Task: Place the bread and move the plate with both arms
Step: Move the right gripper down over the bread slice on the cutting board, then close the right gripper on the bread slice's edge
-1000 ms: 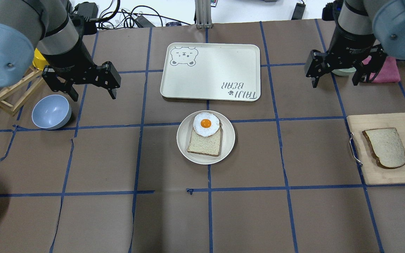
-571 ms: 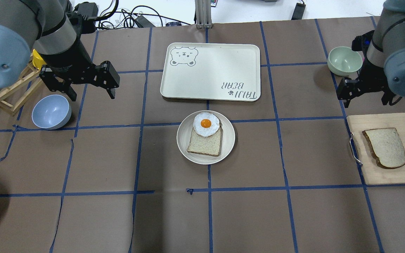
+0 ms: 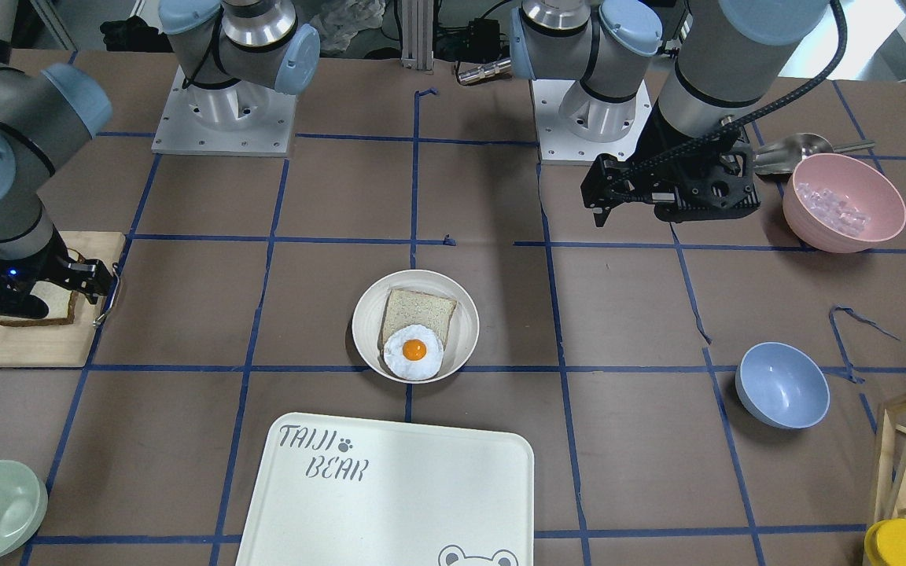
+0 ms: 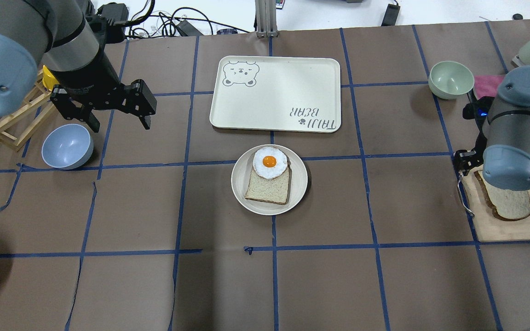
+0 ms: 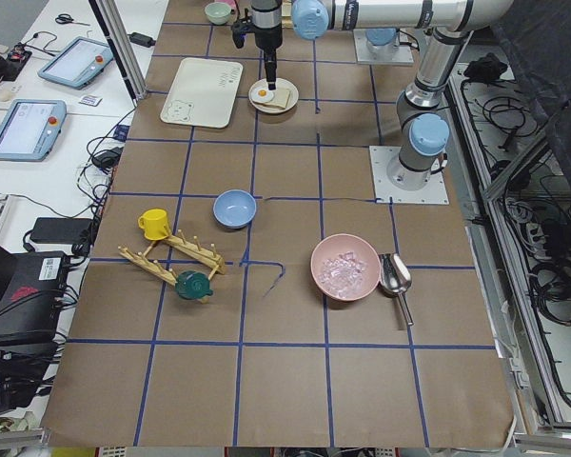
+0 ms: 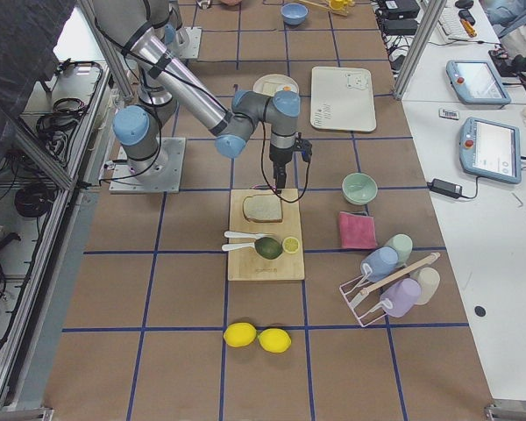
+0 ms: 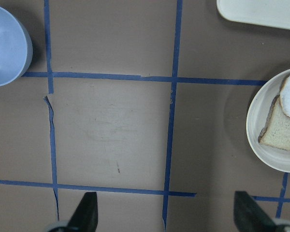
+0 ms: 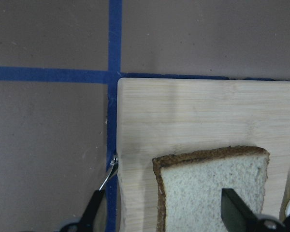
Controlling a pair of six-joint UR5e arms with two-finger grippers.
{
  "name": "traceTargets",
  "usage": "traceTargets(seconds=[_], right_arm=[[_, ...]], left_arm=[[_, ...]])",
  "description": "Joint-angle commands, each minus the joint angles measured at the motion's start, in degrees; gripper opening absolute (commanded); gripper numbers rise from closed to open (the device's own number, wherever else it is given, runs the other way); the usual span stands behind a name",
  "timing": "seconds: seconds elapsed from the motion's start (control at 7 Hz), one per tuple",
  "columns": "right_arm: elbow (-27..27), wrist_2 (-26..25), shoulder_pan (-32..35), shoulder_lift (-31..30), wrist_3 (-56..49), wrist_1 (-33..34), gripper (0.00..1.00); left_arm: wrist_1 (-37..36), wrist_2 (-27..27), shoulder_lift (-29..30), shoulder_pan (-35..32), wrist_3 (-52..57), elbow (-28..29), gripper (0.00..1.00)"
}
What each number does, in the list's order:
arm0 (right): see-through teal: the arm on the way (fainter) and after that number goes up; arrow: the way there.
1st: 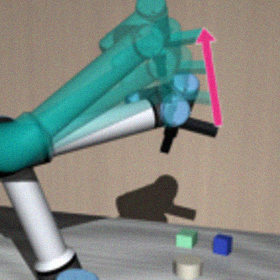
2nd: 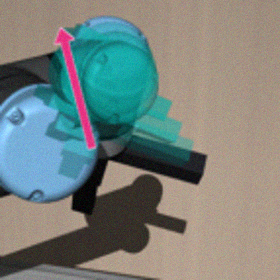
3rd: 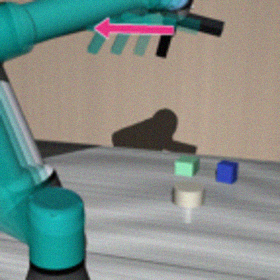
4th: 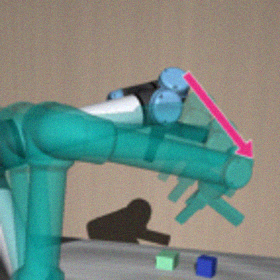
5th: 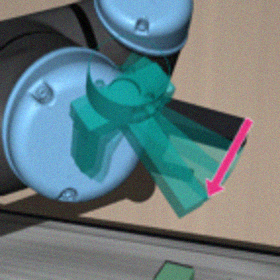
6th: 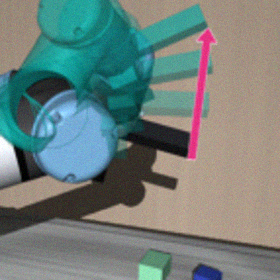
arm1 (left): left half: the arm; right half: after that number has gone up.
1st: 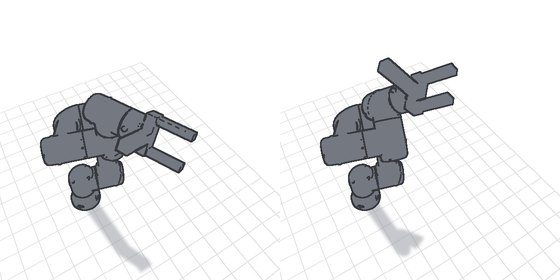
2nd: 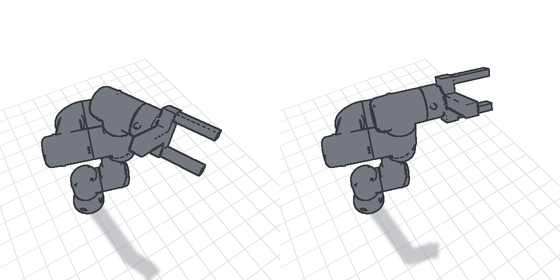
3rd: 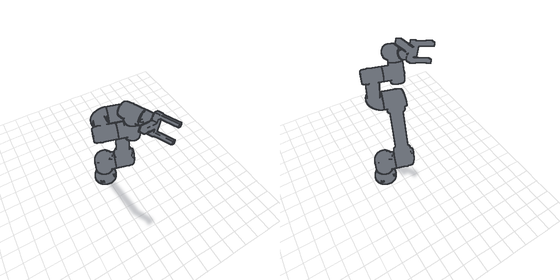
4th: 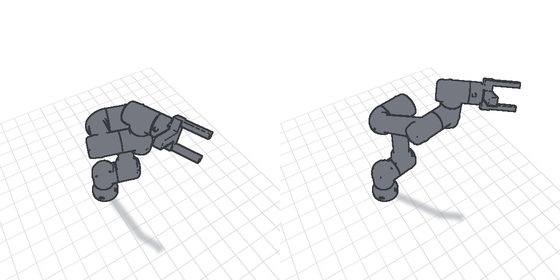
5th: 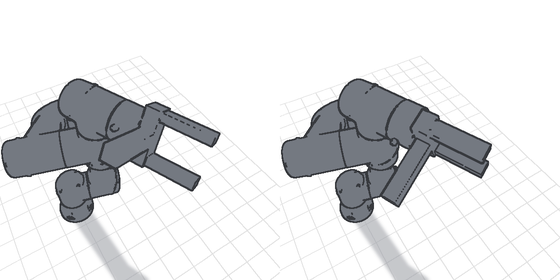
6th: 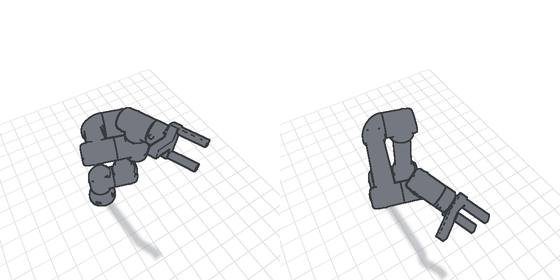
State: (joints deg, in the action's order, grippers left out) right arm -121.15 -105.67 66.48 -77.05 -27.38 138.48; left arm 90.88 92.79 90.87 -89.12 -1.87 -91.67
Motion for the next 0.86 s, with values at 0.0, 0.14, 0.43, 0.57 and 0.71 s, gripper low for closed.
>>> traceTargets(seconds=[0.0, 0.14, 0.43, 0.57, 0.71], right_arm=[[-1.2, -3.7, -0.7, 1.2, -2.7, 1.7, 0.6], [-1.9, -4.6, -0.6, 1.5, -2.7, 1.9, 0.56], [-2.0, -4.9, -1.6, 2.1, -2.9, 1.8, 0.48], [-2.0, -4.9, -1.8, 2.4, -2.9, 1.7, 0.47], [-2.2, -4.9, -1.8, 2.7, -2.8, 1.4, 0.4]], left_arm=[[0.1, 0.0, -0.1, 0.0, 0.0, -0.1, 1.0], [0.2, 0.0, -0.2, 0.0, 0.0, -0.1, 1.0], [0.3, 0.0, -0.2, 0.0, 0.0, -0.1, 1.0], [0.4, 0.2, -0.3, 0.0, 0.0, -0.2, 1.0], [0.4, 0.1, -0.3, 0.0, 0.0, -0.2, 1.0]])
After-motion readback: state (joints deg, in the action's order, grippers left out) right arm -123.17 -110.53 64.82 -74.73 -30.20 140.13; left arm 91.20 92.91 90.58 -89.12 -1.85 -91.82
